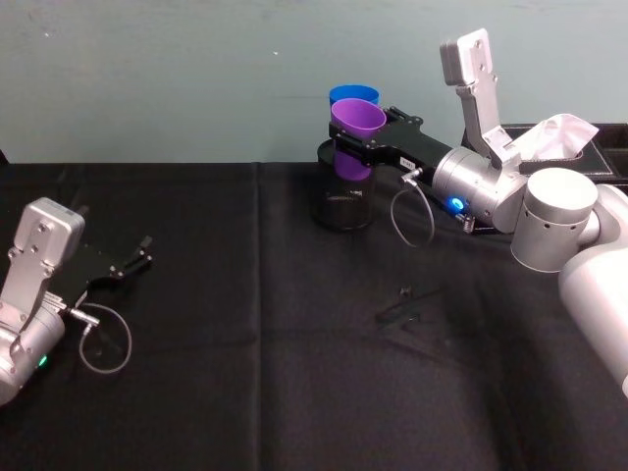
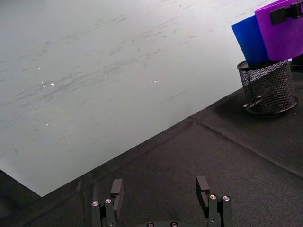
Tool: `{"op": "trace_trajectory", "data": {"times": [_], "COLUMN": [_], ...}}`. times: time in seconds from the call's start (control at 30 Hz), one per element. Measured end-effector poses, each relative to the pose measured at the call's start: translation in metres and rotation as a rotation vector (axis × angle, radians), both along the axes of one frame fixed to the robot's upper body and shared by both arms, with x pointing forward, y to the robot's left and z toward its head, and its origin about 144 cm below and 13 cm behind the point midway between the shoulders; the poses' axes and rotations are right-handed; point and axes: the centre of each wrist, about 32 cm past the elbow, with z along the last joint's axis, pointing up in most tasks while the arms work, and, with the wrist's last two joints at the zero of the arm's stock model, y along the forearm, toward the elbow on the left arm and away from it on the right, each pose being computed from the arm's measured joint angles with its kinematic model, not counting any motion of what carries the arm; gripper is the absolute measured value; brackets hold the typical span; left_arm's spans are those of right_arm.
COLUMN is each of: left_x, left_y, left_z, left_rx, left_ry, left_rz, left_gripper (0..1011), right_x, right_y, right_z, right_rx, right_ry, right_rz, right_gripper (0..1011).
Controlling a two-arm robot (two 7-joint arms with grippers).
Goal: Pick up one cup with a gripper and tap it against the other cup.
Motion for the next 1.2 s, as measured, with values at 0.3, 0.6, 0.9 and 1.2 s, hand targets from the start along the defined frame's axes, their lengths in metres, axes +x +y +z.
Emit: {"op": "trace_trajectory", "data": {"times": [0.3,0.6,0.9,1.2], "left_x": [0.0,0.0,0.0,0.0], "left_y": [0.0,0.0,0.0,0.0], "left_z": [0.0,0.0,0.0,0.0], "left_rx": [0.0,0.0,0.0,0.0], "left_ry": [0.0,0.0,0.0,0.0], "left_rz": [0.0,0.0,0.0,0.0], "left_gripper": [1000,1000,1000,1000], "right_x": [0.0,0.0,0.0,0.0], "right_y": [0.0,0.0,0.0,0.0], "right_z": [0.0,0.0,0.0,0.0], "right_rx": [0.0,0.0,0.0,0.0], "right_ry": [0.0,0.0,0.0,0.0], "right_rz": [0.0,0.0,0.0,0.0], "right_gripper": [731,731,731,731]}}
